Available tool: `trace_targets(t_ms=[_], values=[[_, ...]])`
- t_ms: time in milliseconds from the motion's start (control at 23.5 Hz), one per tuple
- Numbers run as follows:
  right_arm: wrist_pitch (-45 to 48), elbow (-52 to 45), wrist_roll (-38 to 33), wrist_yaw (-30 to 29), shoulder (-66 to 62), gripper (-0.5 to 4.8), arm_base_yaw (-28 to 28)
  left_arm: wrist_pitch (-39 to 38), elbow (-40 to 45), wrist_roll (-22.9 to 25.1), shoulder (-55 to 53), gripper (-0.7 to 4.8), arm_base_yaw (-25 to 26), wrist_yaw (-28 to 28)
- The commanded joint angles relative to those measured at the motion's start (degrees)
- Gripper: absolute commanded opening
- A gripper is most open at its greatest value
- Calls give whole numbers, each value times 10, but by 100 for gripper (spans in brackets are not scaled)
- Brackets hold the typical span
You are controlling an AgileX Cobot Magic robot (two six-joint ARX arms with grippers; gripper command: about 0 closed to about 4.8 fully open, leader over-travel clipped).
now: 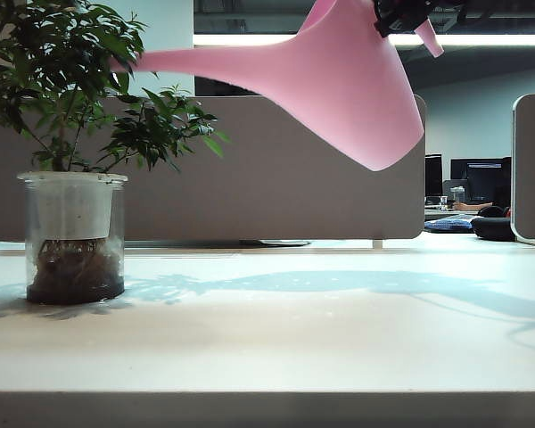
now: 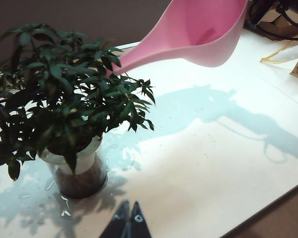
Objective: Pick up the watering can from the table, water the potted plant, and put the can back.
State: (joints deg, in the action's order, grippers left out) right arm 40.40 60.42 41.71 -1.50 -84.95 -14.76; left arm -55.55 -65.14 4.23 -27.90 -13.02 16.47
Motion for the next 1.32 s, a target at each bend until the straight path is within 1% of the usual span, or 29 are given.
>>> trace_targets(t_ms=[43, 128, 340, 596, 681, 766, 808, 936, 1149, 1234, 1319], values=[[32, 6, 29, 4, 6, 117, 0, 3, -3, -2, 0, -5, 0, 3], [35, 6, 40, 4, 6, 117, 0, 3, -3, -2, 0, -5, 0, 3], [48, 10, 40, 4, 6, 117, -1, 3, -3, -2, 0, -5, 0, 3], [48, 67, 53, 18, -35, 116, -22, 3, -3, -2, 0, -5, 0, 3], [48, 81, 81, 18, -50, 116, -38, 3, -3, -2, 1, -5, 0, 3], [34, 96, 149, 15, -67, 115, -60, 3, -3, -2, 1, -5, 0, 4], [20, 101, 157, 13, -72, 114, -67, 3, -3, -2, 1, -5, 0, 5], [19, 106, 170, 14, -80, 111, -84, 3, -3, -2, 1, -5, 0, 5], [19, 106, 171, 16, -80, 111, -84, -3, -3, -2, 1, -5, 0, 5], [18, 108, 187, 18, -79, 111, -84, -5, -3, -2, 1, -5, 0, 5], [18, 112, 188, 18, -79, 111, -84, -5, -3, -2, 1, -5, 0, 5]])
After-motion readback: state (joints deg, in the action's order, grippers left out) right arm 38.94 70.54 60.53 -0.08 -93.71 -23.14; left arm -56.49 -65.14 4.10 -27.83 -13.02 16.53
